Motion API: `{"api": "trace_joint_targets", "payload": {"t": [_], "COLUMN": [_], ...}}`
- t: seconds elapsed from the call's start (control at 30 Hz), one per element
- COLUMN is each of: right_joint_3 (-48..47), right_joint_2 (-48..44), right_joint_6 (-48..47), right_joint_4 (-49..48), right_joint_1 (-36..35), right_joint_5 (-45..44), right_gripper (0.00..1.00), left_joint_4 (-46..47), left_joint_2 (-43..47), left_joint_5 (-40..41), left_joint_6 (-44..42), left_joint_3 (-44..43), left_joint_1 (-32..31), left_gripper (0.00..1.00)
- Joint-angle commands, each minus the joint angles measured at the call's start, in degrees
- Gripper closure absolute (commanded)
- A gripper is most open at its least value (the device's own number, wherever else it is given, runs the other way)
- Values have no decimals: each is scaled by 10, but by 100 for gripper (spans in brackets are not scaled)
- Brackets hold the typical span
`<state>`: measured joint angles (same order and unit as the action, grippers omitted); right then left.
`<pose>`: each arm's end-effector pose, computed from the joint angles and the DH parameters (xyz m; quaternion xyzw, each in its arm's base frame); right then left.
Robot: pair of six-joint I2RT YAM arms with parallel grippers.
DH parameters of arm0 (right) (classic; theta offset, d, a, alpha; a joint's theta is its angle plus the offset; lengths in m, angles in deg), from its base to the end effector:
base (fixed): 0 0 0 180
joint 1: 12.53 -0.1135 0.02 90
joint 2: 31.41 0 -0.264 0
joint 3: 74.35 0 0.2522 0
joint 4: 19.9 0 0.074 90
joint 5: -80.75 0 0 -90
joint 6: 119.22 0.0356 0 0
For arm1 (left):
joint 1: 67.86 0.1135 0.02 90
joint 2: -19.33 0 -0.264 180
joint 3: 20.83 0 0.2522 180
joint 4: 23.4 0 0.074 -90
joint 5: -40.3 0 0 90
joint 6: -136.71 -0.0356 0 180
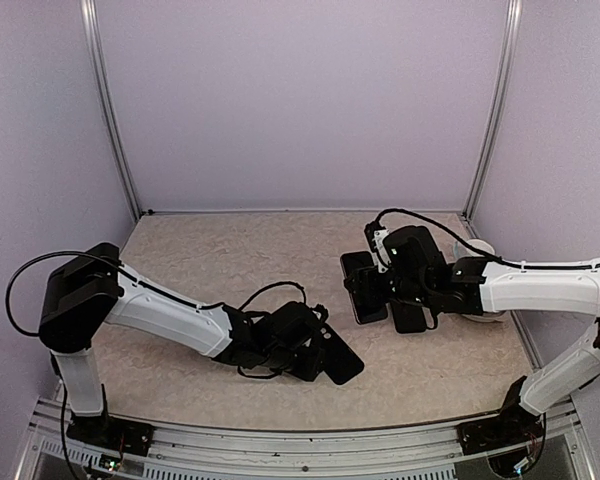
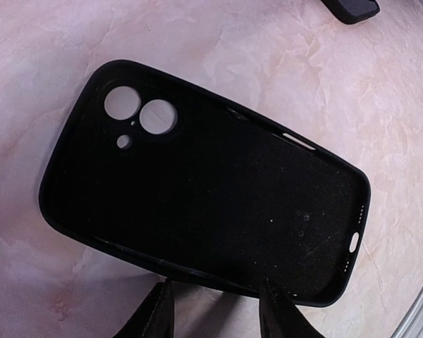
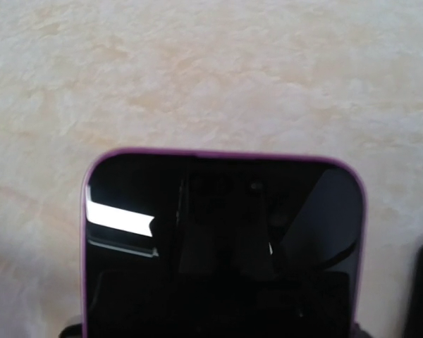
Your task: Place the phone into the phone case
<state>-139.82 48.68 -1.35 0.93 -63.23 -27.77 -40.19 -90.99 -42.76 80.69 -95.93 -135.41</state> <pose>0.2028 0.2299 0.2474 -0.1013 0.8745 0.1757 0.4406 0.1510 -0.3542 0.1295 0.2537 0.9093 -0.2154 0.2498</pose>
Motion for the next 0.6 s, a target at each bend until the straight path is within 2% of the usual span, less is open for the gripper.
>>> {"api": "trace_joint_targets", "payload": {"t": [0.0, 0.17, 0.33, 0.57], "right_joint_3": [8, 13, 25, 27], "right_joint_2": [11, 30, 65, 109], "right_joint_6": [-22, -33, -15, -8], "right_joint_4": [-38, -52, -91, -103], "right_joint_1": [-6, -25, -69, -95], "right_joint_5": [68, 79, 77, 63], "right_gripper": [60, 60, 61, 61], "left_joint_4": [-17, 40, 66, 56], "left_joint_2": [0, 86, 154, 154], "left_joint_5": [24, 32, 79, 70], "left_joint_6": [-9, 8, 39, 69], "left_joint_3": [8, 68, 106, 115], "left_joint_1": [0, 10, 29, 65], "left_gripper": [58, 56, 51, 51]}}
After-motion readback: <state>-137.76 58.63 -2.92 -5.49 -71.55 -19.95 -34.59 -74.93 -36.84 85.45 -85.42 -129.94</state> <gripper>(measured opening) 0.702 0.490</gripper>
